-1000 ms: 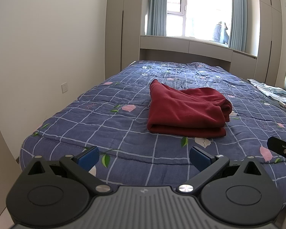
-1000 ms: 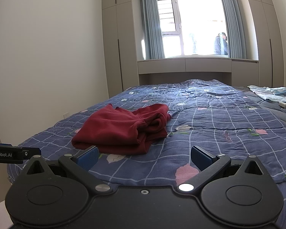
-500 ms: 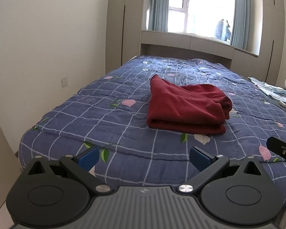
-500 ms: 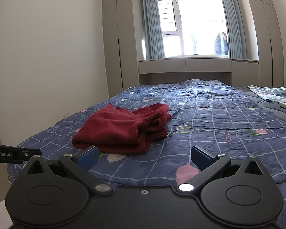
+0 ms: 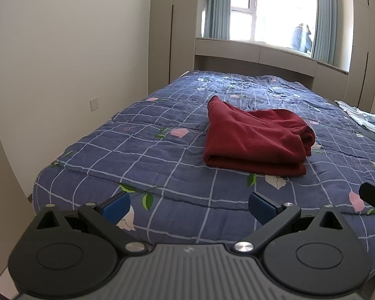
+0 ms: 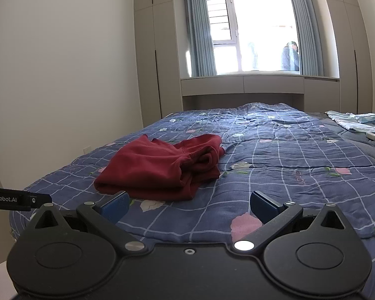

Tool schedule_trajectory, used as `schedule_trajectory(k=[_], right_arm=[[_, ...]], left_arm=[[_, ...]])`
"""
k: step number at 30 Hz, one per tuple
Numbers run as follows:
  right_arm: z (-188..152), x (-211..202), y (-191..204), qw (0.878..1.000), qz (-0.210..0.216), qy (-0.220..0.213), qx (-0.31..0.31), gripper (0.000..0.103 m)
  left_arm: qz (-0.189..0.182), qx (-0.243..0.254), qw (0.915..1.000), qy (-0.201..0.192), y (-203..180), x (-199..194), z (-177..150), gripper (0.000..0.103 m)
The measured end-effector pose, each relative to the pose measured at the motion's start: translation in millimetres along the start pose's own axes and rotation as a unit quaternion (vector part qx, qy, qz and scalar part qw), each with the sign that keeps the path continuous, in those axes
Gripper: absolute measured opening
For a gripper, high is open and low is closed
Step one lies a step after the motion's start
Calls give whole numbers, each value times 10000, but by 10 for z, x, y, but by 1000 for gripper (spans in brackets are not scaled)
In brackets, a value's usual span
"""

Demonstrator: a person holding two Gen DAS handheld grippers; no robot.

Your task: Fold small clothes

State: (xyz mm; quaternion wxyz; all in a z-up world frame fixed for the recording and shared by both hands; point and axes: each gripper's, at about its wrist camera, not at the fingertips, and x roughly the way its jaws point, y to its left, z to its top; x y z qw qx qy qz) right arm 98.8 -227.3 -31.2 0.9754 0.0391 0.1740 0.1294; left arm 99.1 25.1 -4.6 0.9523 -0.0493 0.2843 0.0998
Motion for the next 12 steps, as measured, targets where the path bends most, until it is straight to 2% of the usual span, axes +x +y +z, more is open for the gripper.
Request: schedule_trajectory(k=[12], right_arm=[[-3,0,0,10000,-1,6,0,102]], left_arm=[[5,32,10000,-16,-13,-8,-7,103]])
